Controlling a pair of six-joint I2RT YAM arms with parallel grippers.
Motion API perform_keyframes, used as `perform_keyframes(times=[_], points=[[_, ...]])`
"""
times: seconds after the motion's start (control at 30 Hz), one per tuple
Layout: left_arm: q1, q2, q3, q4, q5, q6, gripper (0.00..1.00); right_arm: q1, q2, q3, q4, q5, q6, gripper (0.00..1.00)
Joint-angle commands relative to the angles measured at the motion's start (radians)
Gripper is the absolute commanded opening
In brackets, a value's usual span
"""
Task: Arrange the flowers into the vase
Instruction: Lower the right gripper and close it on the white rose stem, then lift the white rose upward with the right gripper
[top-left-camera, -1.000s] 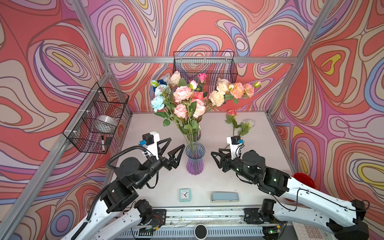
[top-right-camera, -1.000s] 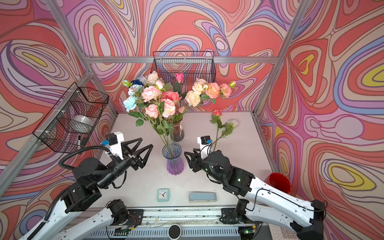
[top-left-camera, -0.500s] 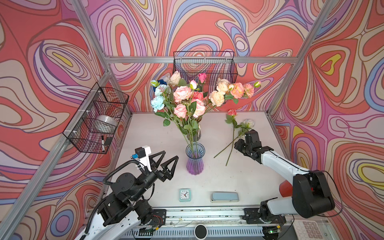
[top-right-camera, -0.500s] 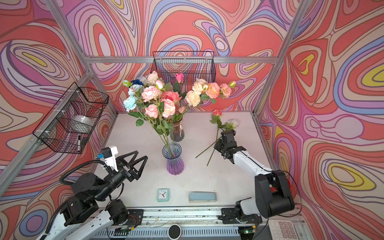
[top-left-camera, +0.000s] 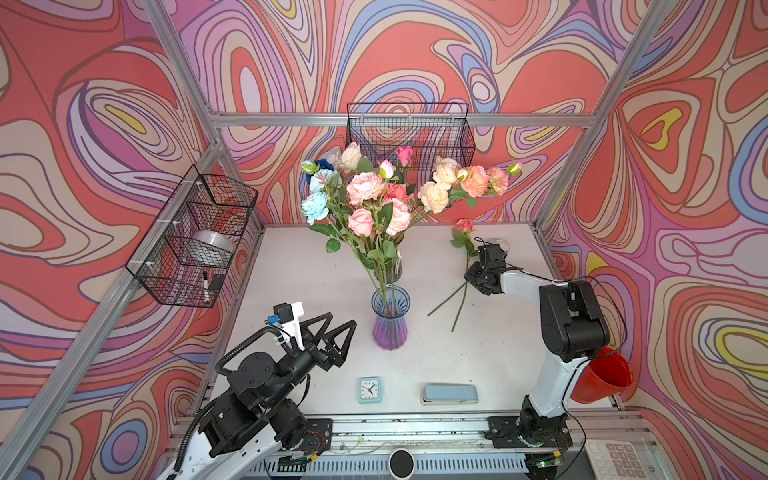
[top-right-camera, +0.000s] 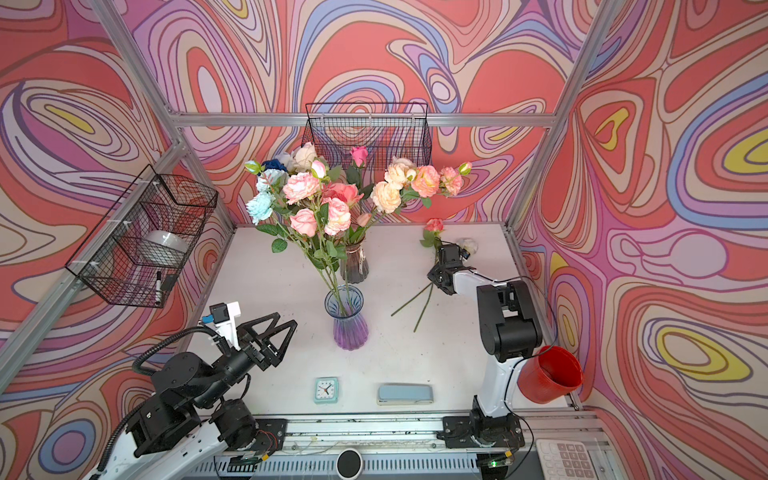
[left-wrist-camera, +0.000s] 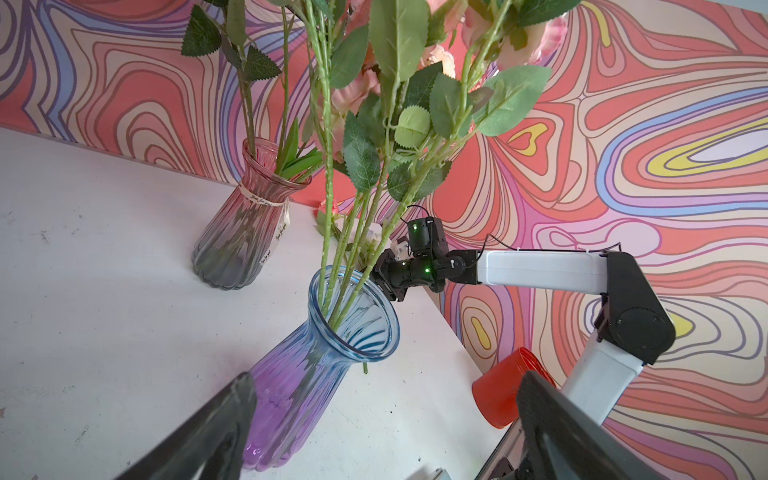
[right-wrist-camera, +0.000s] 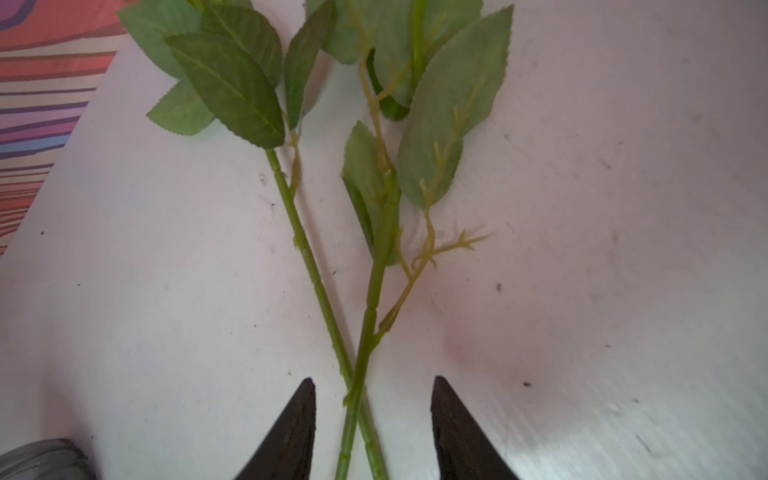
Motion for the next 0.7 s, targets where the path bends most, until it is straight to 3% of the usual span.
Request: perform_keyframes(times=[0.0,0.27,0.43,0.67], points=[[-0.003,-0.016,-0.010,-0.007,0.007,-0.015,1.00,-0.007,0.048,0.056,-0.029,0.049,0.031,0.44],[-0.004,-0.035,-0.010,-0.013,0.001,-0.011,1.00,-0.016,0.076,0.079,-0.054,0.072,0.035,0.17],[-0.004,-0.042,-0.010,-0.047,-0.002,-0.009,1.00,-0.018,-0.006,0.015,-0.009,0.081,0.009,0.01],[-0.005,-0.049,-0.001,-0.054,0.006,-0.011,1.00,-0.019,-0.293,-0.179,0.049,0.036,-0.020,0.00]])
